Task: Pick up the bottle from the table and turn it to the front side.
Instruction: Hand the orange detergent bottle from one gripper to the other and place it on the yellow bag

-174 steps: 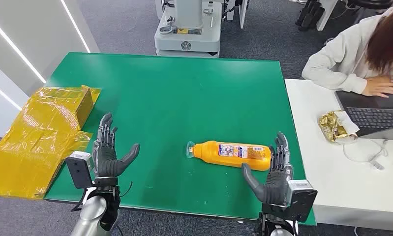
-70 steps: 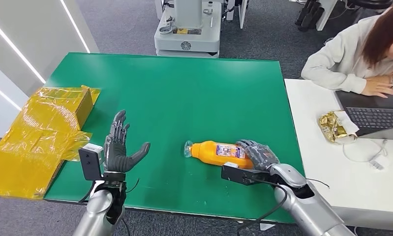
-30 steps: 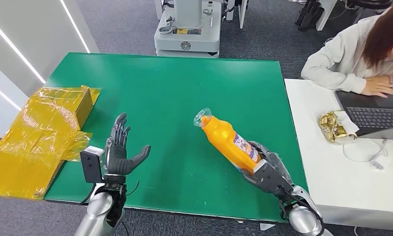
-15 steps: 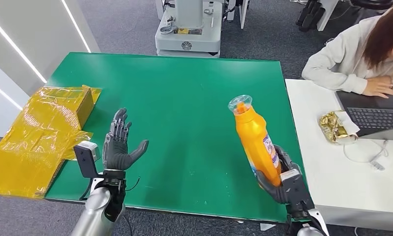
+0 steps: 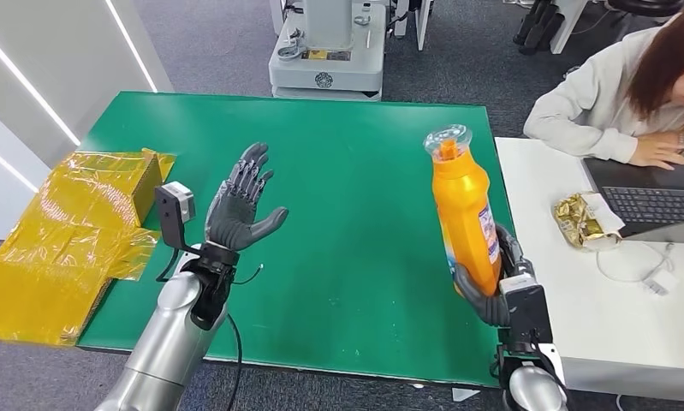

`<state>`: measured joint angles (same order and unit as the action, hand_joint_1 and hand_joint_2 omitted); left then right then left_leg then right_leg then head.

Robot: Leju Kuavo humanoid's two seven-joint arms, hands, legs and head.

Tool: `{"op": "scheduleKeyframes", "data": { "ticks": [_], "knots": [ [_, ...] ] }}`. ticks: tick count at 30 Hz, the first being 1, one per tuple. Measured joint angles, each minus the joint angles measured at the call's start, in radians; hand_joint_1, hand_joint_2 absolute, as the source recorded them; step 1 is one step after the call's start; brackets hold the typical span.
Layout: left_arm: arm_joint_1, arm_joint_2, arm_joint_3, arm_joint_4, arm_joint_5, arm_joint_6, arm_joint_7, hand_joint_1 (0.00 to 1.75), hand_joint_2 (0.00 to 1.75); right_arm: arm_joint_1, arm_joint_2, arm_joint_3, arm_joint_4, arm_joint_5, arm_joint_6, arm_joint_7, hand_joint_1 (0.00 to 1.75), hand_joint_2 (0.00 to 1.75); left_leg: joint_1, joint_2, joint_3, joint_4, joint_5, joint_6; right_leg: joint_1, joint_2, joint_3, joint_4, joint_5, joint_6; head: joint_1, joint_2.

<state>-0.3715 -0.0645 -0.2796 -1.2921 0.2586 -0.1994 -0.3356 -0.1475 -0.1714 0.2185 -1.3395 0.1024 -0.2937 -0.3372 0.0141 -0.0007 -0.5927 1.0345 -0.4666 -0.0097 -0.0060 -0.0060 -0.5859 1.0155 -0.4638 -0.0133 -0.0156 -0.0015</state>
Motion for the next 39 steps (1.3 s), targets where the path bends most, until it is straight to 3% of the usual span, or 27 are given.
{"op": "scheduleKeyframes", "data": {
  "ticks": [7, 23, 28, 39],
  "knots": [
    [-0.09, 0.007, -0.058, 0.058, 0.039, -0.059, 0.029, 0.0, 1.75, -0.154, 0.044, 0.025, 0.114, 0.029, 0.0, -0.036, 1.75, 1.75, 0.0, 0.001, 0.0, 0.0, 0.0, 0.0, 0.0, 0.001, 0.0, 0.001, 0.001, -0.001, 0.0, 0.0],
    [-0.197, 0.009, -0.149, 0.089, 0.139, -0.112, 0.066, 0.0, 1.75, -0.472, 0.132, 0.121, 0.439, 0.013, 0.051, -0.095, 1.75, 1.75, 0.0, 0.001, -0.001, 0.001, 0.001, 0.0, 0.0, 0.001, -0.001, 0.001, 0.001, -0.001, 0.0, 0.0],
    [-0.252, 0.006, -0.172, 0.098, 0.122, -0.076, 0.061, 0.0, 1.75, -0.524, 0.191, 0.18, 0.511, 0.011, 0.049, -0.096, 1.75, 1.75, 0.0, 0.001, -0.001, 0.0, 0.001, -0.001, 0.0, 0.001, -0.001, 0.002, 0.001, -0.001, 0.0, 0.0],
    [-0.31, 0.006, -0.165, 0.121, 0.102, 0.014, 0.041, 0.0, 1.75, -0.534, 0.27, 0.277, 0.545, 0.072, 0.009, -0.099, 1.75, 1.75, 0.0, 0.001, -0.001, 0.0, 0.001, -0.001, 0.0, 0.001, -0.001, 0.002, 0.001, -0.001, 0.0, 0.0]
  ]
}}
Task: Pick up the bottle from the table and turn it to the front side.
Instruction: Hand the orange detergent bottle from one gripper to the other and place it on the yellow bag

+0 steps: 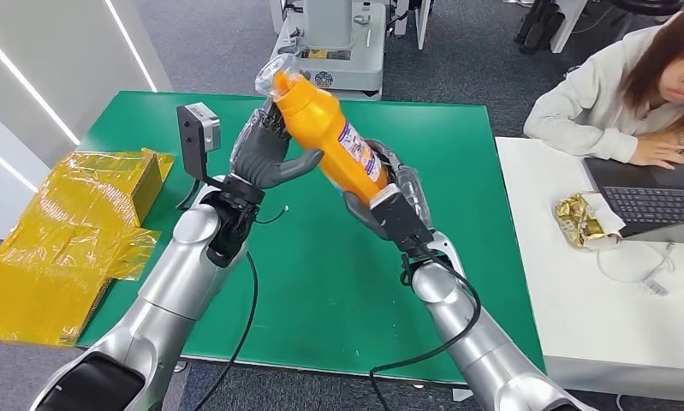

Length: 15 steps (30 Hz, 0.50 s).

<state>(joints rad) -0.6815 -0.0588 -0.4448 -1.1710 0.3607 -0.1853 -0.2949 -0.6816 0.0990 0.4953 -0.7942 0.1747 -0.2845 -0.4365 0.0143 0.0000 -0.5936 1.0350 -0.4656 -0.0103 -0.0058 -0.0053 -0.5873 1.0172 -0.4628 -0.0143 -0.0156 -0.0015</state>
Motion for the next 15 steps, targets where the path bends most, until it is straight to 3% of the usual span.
{"op": "scheduleKeyframes", "data": {
  "ticks": [7, 12, 13, 15],
  "knots": [
    [-0.01, -0.003, 0.011, 0.019, 0.008, 0.005, 0.004, 0.0, 1.75, -0.001, 0.011, 0.016, 0.0, 0.013, -0.01, 0.001, 1.75, 1.75, 0.0, 0.0, 0.0, 0.0, 0.0, 0.0, 0.0, 0.0, 0.0, 0.0, 0.0, 0.0, 0.0, 0.0],
    [-0.027, -0.023, 0.05, 0.085, 0.084, -0.046, 0.058, 0.0, 1.75, -0.005, 0.029, 0.048, 0.001, 0.041, -0.025, 0.03, 1.75, 1.75, 0.0, 0.0, 0.0, 0.0, 0.0, 0.0, 0.0, 0.0, 0.0, 0.0, 0.0, 0.0, 0.0, 0.0],
    [-0.028, -0.026, 0.055, 0.095, 0.105, -0.063, 0.07, 0.25, 1.75, -0.005, 0.029, 0.049, 0.001, 0.045, -0.025, 0.035, 1.75, 1.75, 0.0, 0.0, 0.0, 0.0, 0.0, 0.0, 0.0, 0.0, 0.0, 0.0, 0.0, 0.0, 0.0, 0.0],
    [-0.028, -0.033, 0.064, 0.11, 0.147, -0.095, 0.094, 1.12, 1.75, -0.005, 0.029, 0.049, 0.001, 0.053, -0.022, 0.041, 1.75, 1.75, 0.0, 0.0, 0.0, 0.0, 0.0, 0.0, 0.0, 0.0, 0.0, 0.0, 0.0, 0.0, 0.0, 0.0]
  ]
}}
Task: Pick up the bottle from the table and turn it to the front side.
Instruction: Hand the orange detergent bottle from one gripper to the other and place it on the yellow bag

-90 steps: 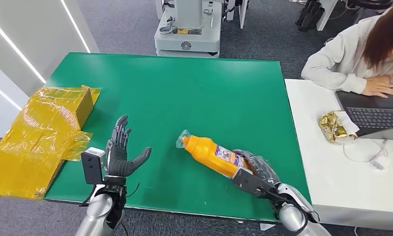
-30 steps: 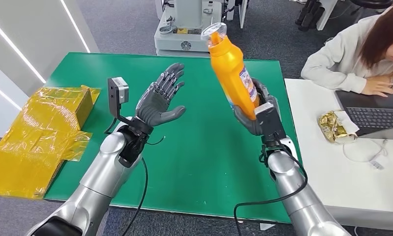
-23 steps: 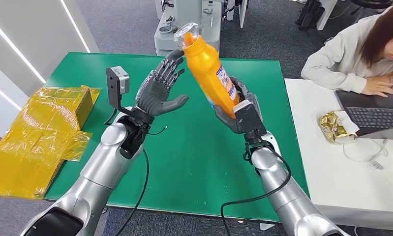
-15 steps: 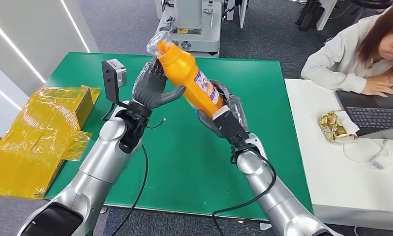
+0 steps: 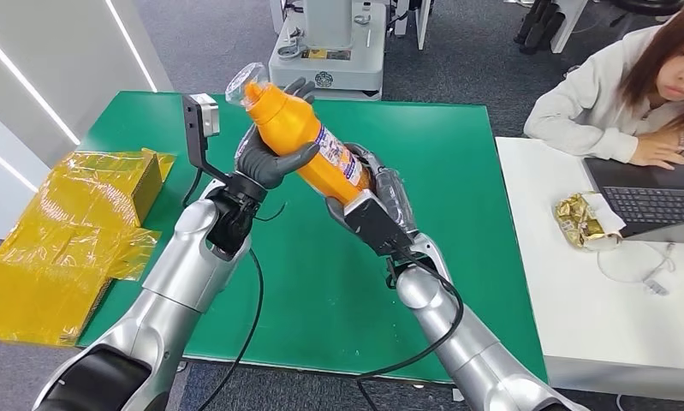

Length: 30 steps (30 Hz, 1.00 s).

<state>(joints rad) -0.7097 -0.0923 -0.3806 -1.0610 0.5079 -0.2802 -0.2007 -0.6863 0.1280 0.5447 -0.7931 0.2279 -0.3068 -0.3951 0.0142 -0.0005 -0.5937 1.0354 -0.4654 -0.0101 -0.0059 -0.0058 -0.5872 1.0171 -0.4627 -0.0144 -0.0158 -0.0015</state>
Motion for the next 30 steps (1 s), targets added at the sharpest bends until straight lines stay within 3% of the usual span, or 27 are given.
{"op": "scheduleKeyframes", "data": {
  "ticks": [1, 2, 10, 21, 22, 25, 26, 30],
  "knots": [
    [0.0, -0.004, 0.004, 0.004, 0.022, -0.014, 0.012, 1.56, 1.75, 0.0, 0.0, 0.0, 0.0, 0.003, 0.001, 0.003, 1.75, 1.75, 0.0, 0.0, 0.0, 0.0, 0.0, 0.0, 0.0, 0.0, 0.0, 0.0, 0.0, 0.0, 0.0, 0.0],
    [0.0, -0.008, 0.007, 0.007, 0.045, -0.026, 0.024, 1.75, 1.75, 0.001, 0.0, 0.0, 0.0, 0.006, 0.002, 0.007, 1.75, 1.75, 0.0, 0.0, 0.0, 0.0, 0.0, 0.0, 0.0, 0.0, 0.0, 0.0, 0.0, 0.0, 0.0, 0.0],
    [0.008, -0.027, 0.012, 0.008, 0.124, -0.006, 0.047, 1.75, 1.75, 0.02, -0.011, -0.004, -0.019, 0.023, 0.004, 0.021, 1.74, 1.75, 0.0, 0.0, 0.0, 0.0, 0.0, 0.0, 0.0, 0.0, 0.0, 0.0, 0.0, 0.0, 0.0, 0.0],
    [0.064, -0.039, 0.017, -0.039, 0.162, 0.061, -0.006, 1.75, 1.75, 0.086, -0.035, -0.009, -0.1, 0.023, 0.009, 0.028, 1.74, 1.75, 0.0, 0.001, 0.0, 0.0, 0.0, 0.0, 0.0, 0.001, -0.001, 0.0, 0.0, 0.0, 0.0, 0.0],
    [0.069, -0.04, 0.017, -0.044, 0.162, 0.062, -0.006, 1.75, 1.75, 0.09, -0.036, -0.009, -0.105, 0.023, 0.009, 0.028, 1.55, 1.75, 0.0, 0.001, 0.0, 0.0, 0.0, 0.0, 0.0, 0.001, -0.001, 0.0, 0.0, 0.0, 0.0, 0.0],
    [0.075, -0.043, 0.017, -0.053, 0.151, 0.069, -0.008, 1.75, 1.75, 0.097, -0.038, -0.009, -0.114, 0.023, 0.01, 0.028, 0.25, 1.75, 0.0, 0.001, 0.0, 0.0, 0.0, 0.0, 0.0, 0.001, -0.001, 0.0, 0.0, 0.0, 0.0, 0.0],
    [0.076, -0.044, 0.017, -0.055, 0.134, 0.078, -0.013, 1.75, 1.75, 0.102, -0.04, -0.009, -0.118, 0.02, 0.011, 0.028, 0.0, 1.75, 0.0, 0.001, 0.0, 0.0, 0.0, 0.0, 0.0, 0.001, -0.001, 0.0, 0.0, 0.0, 0.0, 0.0],
    [0.069, -0.041, 0.018, -0.059, -0.001, 0.153, -0.064, 1.75, 1.75, 0.139, -0.055, -0.012, -0.149, -0.003, 0.02, 0.029, 0.0, 1.75, 0.0, 0.0, 0.0, 0.0, 0.0, 0.0, 0.0, 0.0, 0.0, 0.0, 0.0, 0.0, 0.0, 0.0]
  ]
}}
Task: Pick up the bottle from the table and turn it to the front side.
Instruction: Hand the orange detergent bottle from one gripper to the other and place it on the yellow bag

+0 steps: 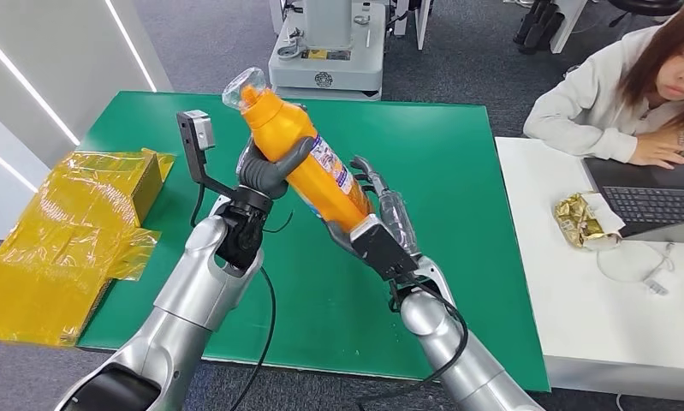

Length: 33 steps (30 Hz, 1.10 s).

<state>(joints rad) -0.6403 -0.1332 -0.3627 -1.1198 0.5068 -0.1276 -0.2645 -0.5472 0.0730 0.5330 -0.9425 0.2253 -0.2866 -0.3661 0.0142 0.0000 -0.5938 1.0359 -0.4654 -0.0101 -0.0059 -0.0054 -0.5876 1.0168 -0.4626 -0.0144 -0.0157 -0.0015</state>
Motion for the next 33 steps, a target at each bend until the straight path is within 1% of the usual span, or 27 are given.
{"op": "scheduleKeyframes", "data": {
  "ticks": [4, 8, 13, 18, 23, 28, 31, 33],
  "knots": [
    [-0.018, 0.015, 0.006, 0.0, -0.065, 0.029, -0.021, 1.75, 1.75, 0.039, -0.022, -0.005, -0.032, -0.014, 0.01, 0.0, 0.0, 1.75, 0.0, 0.0, 0.0, 0.0, 0.0, 0.0, 0.0, 0.0, 0.0, 0.0, 0.0, 0.0, 0.0, 0.0],
    [-0.048, 0.031, 0.006, 0.011, -0.207, 0.063, -0.045, 1.75, 1.75, 0.079, -0.039, -0.01, -0.088, -0.048, 0.023, -0.005, 0.0, 1.75, 0.0, 0.0, 0.0, 0.0, 0.0, 0.0, 0.0, 0.0, 0.0, 0.0, 0.0, 0.0, 0.0, 0.0],
    [-0.101, 0.058, 0.006, 0.044, -0.381, 0.1, -0.067, 1.75, 1.75, 0.177, -0.075, -0.019, -0.226, -0.064, 0.035, -0.007, 0.0, 1.75, 0.0, 0.0, 0.0, 0.0, 0.0, 0.0, 0.0, 0.0, -0.001, 0.0, 0.0, 0.0, 0.0, 0.0],
    [-0.172, 0.079, 0.0, 0.093, -0.62, 0.196, -0.073, 1.75, 1.75, 0.301, -0.114, -0.04, -0.404, -0.078, 0.048, -0.011, 0.0, 1.75, 0.0, 0.0, -0.001, 0.0, 0.0, 0.0, 0.0, 0.0, -0.001, 0.0, 0.0, 0.0, 0.0, 0.0],
    [-0.211, 0.087, -0.019, 0.127, -0.736, 0.25, -0.075, 1.75, 1.75, 0.36, -0.14, -0.051, -0.505, -0.079, 0.053, -0.015, 0.0, 1.75, 0.0, 0.001, -0.001, 0.0, 0.0, 0.0, 0.0, 0.001, -0.001, 0.0, 0.0, 0.0, 0.0, 0.0],
    [-0.243, 0.103, -0.056, 0.145, -1.041, 0.387, -0.04, 1.75, 1.75, 0.414, -0.15, -0.067, -0.582, -0.086, 0.065, -0.035, 0.0, 1.75, 0.0, 0.001, -0.001, 0.0, 0.0, 0.0, 0.0, 0.001, -0.001, 0.0, 0.001, 0.0, 0.0, 0.0],
    [-0.273, 0.125, -0.091, 0.156, -1.289, 0.469, 0.011, 1.75, 1.75, 0.436, -0.157, -0.069, -0.613, -0.09, 0.067, -0.05, 0.0, 1.75, 0.0, 0.001, -0.001, 0.0, 0.0, 0.0, 0.0, 0.001, -0.001, 0.0, 0.001, 0.0, 0.0, 0.0],
    [-0.297, 0.141, -0.118, 0.163, -1.456, 0.507, 0.045, 1.75, 1.75, 0.445, -0.162, -0.069, -0.626, -0.093, 0.061, -0.06, 0.0, 1.75, 0.0, 0.001, -0.001, 0.0, 0.0, 0.0, 0.0, 0.001, -0.001, 0.0, 0.001, 0.0, 0.0, 0.0]
  ]
}}
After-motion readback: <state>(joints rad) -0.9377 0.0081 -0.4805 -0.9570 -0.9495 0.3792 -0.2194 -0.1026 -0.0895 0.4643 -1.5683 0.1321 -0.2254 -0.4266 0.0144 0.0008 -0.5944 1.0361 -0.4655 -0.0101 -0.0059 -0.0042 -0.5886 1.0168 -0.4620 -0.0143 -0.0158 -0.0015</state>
